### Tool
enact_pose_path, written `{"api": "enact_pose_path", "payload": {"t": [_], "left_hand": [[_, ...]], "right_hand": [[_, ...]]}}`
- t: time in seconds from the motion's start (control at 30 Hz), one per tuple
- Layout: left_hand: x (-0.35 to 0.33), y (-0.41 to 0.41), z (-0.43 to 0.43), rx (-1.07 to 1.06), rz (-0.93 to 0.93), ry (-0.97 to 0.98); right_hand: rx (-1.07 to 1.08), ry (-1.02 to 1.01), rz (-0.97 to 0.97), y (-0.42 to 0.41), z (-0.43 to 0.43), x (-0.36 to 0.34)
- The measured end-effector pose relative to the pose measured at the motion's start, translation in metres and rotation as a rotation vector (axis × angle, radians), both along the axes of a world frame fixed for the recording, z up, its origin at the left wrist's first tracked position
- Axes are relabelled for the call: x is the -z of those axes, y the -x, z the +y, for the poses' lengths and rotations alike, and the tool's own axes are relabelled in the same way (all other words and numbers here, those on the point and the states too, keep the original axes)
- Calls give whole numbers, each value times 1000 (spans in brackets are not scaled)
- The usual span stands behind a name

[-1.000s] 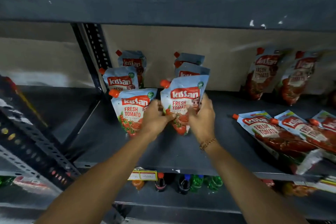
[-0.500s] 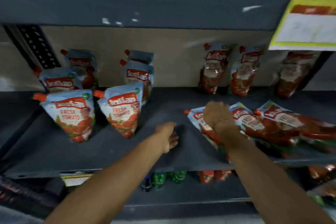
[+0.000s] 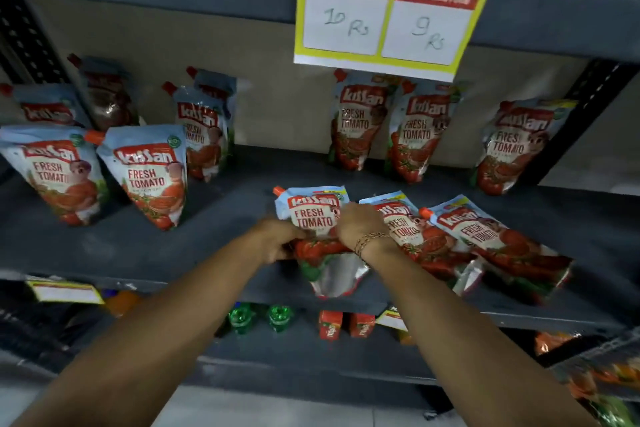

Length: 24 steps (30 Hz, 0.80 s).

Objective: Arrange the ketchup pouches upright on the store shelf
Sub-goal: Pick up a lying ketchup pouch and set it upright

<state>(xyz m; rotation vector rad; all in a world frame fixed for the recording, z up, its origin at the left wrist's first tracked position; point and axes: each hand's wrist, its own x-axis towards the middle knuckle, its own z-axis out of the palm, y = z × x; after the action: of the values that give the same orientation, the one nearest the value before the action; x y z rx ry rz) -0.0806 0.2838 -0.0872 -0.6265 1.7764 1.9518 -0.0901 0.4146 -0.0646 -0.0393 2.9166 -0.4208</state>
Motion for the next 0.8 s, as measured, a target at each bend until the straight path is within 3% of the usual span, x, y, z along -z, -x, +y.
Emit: {"api": "enact_pose_path", "payload": {"t": [0.1, 0.2, 0.27, 0.33, 0.47, 0.67, 0.73, 0.8], "left_hand": [[-12, 0, -9, -118, 217, 146], [-30, 3, -18, -171, 523, 375], [-39, 1, -19, -199, 708, 379], [-40, 3, -20, -214, 784, 398], [-3, 11, -22, -200, 670, 628], [11, 28, -15, -201, 572, 526], [14, 29, -5, -361, 477, 497], [12, 18, 20, -584, 223, 403]], "right_hand": [[0, 79, 132, -8, -3, -10], [-14, 224, 420, -12, 0, -12], [15, 398, 592, -12, -1, -9], [61, 518, 606, -6, -4, -2], [82, 516, 318, 3, -1, 24], [66, 611, 274, 10, 19, 22], [60, 514, 278, 16, 28, 16], [79, 255, 300, 22, 47, 10]]}}
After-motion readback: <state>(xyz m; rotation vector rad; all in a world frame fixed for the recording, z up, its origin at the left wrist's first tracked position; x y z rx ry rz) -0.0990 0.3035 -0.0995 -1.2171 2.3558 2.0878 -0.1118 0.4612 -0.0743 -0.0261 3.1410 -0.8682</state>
